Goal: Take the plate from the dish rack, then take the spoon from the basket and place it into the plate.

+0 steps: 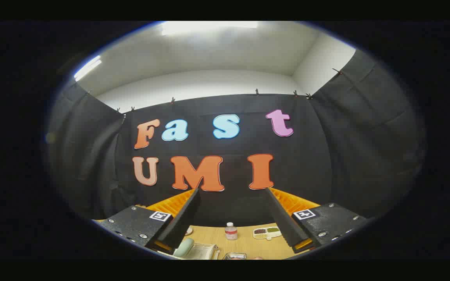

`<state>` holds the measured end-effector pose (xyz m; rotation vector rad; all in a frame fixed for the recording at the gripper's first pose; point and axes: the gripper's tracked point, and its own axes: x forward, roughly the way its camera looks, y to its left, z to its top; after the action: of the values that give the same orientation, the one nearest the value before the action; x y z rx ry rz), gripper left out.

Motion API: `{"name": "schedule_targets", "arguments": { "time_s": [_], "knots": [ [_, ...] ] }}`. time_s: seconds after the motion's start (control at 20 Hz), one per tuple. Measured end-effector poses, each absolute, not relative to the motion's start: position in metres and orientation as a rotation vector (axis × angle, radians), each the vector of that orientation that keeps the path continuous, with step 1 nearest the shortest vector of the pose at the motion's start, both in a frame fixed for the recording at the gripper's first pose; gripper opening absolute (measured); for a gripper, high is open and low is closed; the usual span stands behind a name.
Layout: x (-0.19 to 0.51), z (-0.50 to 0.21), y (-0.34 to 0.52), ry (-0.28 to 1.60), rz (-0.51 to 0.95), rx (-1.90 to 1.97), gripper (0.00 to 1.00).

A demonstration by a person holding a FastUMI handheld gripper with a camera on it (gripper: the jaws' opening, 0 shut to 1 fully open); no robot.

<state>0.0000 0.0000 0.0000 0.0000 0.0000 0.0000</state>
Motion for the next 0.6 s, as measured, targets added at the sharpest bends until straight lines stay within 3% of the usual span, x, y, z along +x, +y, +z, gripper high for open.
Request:
{"name": "schedule_targets", "arguments": {
  "time_s": [0.6],
  "knots": [
    [0.001,-0.001,0.016,0.021,0.029,-0.017,0.98]
  ]
}}
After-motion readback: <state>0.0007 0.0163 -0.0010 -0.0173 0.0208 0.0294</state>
